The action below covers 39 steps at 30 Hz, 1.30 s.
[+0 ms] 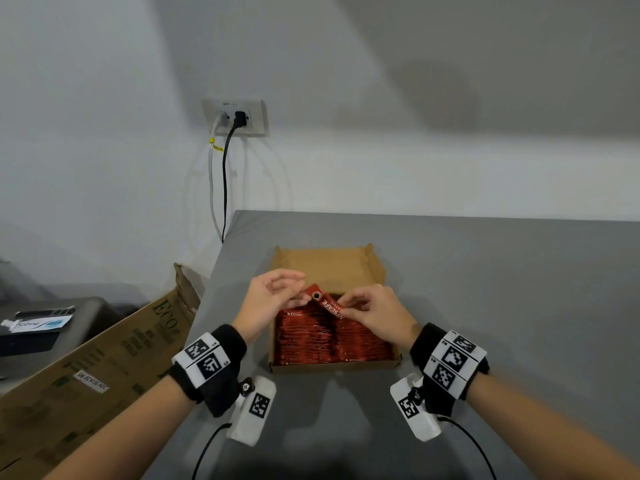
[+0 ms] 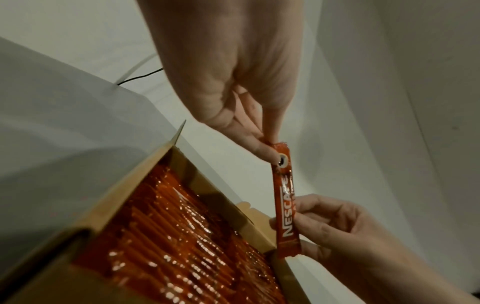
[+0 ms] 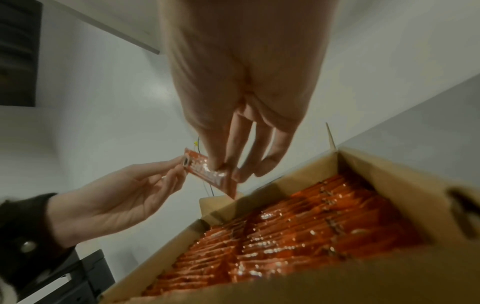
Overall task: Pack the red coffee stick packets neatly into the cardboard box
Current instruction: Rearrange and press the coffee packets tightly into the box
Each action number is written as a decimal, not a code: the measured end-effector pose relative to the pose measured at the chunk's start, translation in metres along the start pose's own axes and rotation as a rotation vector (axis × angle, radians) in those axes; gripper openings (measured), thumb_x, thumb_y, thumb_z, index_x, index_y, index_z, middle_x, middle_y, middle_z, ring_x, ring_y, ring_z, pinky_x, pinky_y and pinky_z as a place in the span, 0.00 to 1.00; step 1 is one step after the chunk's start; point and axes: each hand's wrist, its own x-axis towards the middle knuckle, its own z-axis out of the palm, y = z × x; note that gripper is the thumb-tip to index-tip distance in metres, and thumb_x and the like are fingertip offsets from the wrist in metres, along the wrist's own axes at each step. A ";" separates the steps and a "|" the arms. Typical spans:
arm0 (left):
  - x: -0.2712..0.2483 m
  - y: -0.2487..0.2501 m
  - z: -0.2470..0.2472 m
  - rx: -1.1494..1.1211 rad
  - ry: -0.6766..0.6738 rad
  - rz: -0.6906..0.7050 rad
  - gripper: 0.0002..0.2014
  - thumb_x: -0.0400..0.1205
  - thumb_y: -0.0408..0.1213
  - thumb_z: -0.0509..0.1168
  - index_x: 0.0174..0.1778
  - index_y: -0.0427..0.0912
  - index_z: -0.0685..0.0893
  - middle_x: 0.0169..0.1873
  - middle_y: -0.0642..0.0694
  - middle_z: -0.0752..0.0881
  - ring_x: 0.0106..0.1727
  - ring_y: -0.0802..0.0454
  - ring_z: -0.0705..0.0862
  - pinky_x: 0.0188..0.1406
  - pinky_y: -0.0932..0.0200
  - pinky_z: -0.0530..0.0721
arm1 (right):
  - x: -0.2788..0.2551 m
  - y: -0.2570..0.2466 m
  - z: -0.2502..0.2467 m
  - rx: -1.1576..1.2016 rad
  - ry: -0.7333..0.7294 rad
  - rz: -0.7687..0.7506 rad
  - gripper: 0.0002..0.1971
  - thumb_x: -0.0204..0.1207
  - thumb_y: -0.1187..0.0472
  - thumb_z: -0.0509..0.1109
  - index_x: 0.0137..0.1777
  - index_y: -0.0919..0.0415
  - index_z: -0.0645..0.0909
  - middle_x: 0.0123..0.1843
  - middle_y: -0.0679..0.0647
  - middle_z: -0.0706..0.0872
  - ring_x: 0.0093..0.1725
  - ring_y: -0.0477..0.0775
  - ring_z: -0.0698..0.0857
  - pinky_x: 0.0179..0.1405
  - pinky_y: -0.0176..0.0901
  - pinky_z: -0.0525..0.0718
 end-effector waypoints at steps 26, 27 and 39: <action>-0.020 -0.013 0.031 0.858 -0.344 0.288 0.11 0.78 0.37 0.70 0.57 0.43 0.85 0.46 0.56 0.83 0.46 0.61 0.83 0.50 0.66 0.83 | -0.032 0.009 -0.019 -0.387 -0.169 -0.091 0.07 0.74 0.60 0.73 0.51 0.57 0.90 0.44 0.49 0.86 0.37 0.37 0.75 0.43 0.26 0.72; -0.019 -0.015 0.033 0.878 -0.344 0.257 0.12 0.78 0.38 0.70 0.57 0.44 0.84 0.46 0.55 0.82 0.45 0.61 0.82 0.49 0.66 0.82 | -0.032 0.011 -0.022 -0.365 -0.138 -0.047 0.07 0.74 0.61 0.73 0.50 0.58 0.90 0.44 0.50 0.87 0.36 0.37 0.77 0.41 0.23 0.73; -0.002 -0.028 0.054 1.204 -0.601 0.173 0.11 0.74 0.45 0.72 0.41 0.40 0.86 0.41 0.49 0.86 0.41 0.56 0.83 0.44 0.60 0.82 | -0.041 0.010 -0.033 -0.146 -0.126 0.074 0.04 0.67 0.66 0.79 0.42 0.62 0.90 0.37 0.51 0.90 0.33 0.40 0.88 0.38 0.29 0.86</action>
